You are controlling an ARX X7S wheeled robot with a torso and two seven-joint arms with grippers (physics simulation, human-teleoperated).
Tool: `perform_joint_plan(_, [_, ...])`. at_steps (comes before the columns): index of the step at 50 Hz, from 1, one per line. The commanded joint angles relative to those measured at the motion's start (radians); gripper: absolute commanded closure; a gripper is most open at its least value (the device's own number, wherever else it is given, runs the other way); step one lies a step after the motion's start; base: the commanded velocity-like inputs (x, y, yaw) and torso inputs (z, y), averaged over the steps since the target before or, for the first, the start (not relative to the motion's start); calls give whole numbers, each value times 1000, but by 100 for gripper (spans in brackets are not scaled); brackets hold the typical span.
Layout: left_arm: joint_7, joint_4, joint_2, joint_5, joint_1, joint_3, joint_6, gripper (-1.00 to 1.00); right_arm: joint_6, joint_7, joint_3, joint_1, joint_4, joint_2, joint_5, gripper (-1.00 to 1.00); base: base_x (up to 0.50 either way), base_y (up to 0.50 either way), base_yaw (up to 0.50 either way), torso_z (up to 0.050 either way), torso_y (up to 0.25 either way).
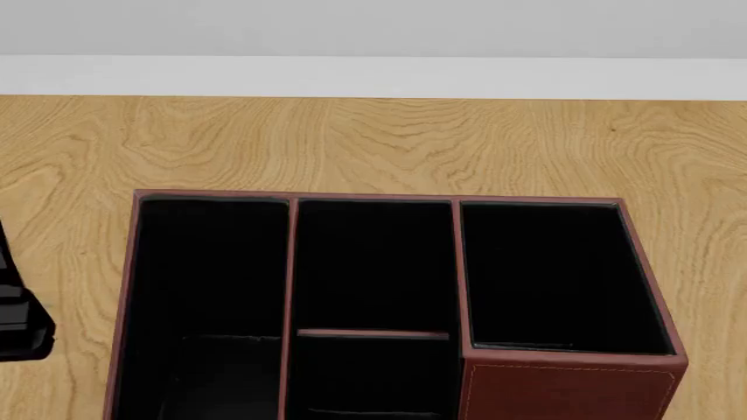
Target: Pick up the white mug and place it to the right of the caddy.
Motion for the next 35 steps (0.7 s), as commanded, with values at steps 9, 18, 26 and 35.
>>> perform_joint_plan(9, [-42, 10, -27, -47, 17, -18, 17, -100, -11, 86, 88, 86, -35, 51, 166, 100, 0, 0, 0, 0, 1])
perform_joint_plan(18, [-72, 12, -46, -77, 16, -14, 22, -100, -25, 117, 116, 123, -49, 82, 230, 100, 0, 0, 0, 0, 0])
perform_joint_plan(26, [-91, 9, -56, -93, 11, -5, 24, -100, -33, 121, 130, 141, -45, 102, 248, 100, 0, 0, 0, 0, 0])
perform_joint_plan(35, [-131, 14, -82, -133, 6, -1, 26, -100, -45, 118, 157, 173, -29, 133, 271, 100, 0, 0, 0, 0, 0])
